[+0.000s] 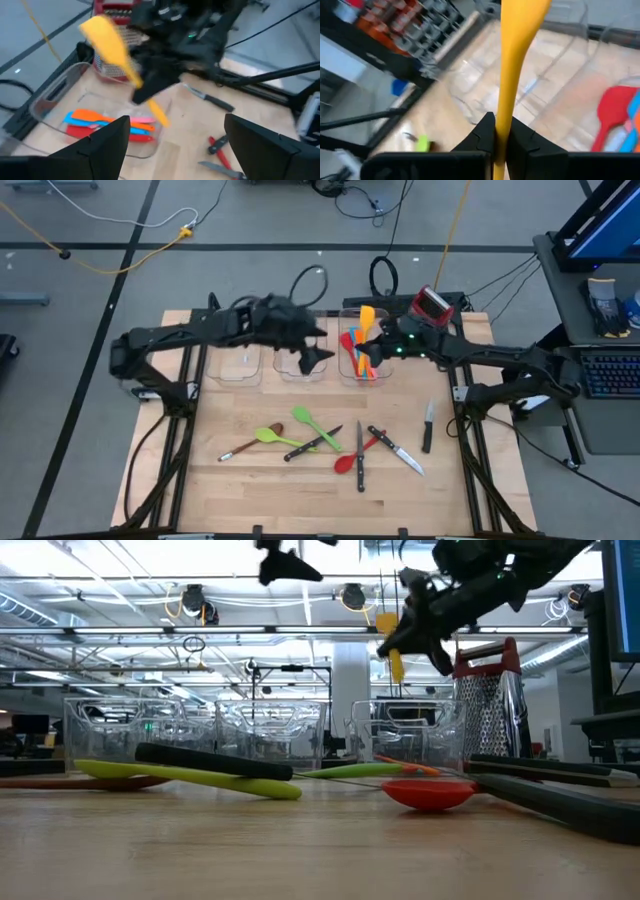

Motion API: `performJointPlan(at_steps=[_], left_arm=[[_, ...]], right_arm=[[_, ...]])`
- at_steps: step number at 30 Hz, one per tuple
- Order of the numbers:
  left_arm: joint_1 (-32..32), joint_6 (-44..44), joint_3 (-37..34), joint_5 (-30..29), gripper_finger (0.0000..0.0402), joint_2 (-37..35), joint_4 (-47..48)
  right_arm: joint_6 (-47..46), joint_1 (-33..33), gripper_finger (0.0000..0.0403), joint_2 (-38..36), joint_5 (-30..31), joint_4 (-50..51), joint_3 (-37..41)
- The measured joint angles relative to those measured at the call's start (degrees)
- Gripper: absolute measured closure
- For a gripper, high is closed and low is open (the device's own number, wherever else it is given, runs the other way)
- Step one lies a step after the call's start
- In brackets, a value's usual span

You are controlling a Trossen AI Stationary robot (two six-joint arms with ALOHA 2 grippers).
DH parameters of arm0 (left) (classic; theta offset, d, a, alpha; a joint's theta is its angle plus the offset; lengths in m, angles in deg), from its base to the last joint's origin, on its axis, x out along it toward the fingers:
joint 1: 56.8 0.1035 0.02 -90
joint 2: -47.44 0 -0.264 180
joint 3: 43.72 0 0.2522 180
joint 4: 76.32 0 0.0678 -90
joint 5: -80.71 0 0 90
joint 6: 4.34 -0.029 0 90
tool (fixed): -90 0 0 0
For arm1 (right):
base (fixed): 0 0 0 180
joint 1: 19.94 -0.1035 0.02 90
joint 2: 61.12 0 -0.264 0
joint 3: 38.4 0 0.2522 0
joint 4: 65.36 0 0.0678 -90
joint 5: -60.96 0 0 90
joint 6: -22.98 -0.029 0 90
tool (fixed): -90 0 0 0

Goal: Pick & Place Kitchen Items
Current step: Put the yellow spatula into the right transparent bin

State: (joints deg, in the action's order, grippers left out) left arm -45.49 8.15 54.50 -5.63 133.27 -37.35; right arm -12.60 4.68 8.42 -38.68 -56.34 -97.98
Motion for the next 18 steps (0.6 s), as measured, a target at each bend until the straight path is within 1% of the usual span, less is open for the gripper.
performJointPlan(at_steps=[3,5,7,8,12,15,18], left_arm=[[-2.4,3.0,-8.9,-1.9,0.0083,-5.7,-6.8],[-3.9,4.2,-14.1,-3.5,0.0087,-9.4,-7.3],[-4.8,4.4,-17.9,-5.8,0.0090,-13.3,-10.5],[-5.1,4.5,-19.7,-7.0,0.0091,-15.4,-9.7],[-5.2,4.2,-25.0,-10.9,0.0088,-21.6,-11.8],[-5.2,3.5,-28.0,-11.2,0.0081,-25.2,-13.3],[-5.0,2.7,-30.3,-11.4,0.0075,-28.3,-13.0]], right_arm=[[2.3,0.6,0.0393,2.9,2.6,1.9,-0.9],[3.1,1.0,0.0393,4.3,3.8,3.0,-1.4],[3.1,2.0,0.0393,5.8,4.2,3.9,-2.0],[3.0,2.3,0.0393,6.3,4.7,5.2,-2.0],[2.3,3.5,0.0393,9.7,5.3,7.0,-2.5],[0.4,4.2,0.0393,12.8,5.3,6.0,-2.6],[-0.8,4.4,0.0393,15.6,5.5,6.2,-2.5]])
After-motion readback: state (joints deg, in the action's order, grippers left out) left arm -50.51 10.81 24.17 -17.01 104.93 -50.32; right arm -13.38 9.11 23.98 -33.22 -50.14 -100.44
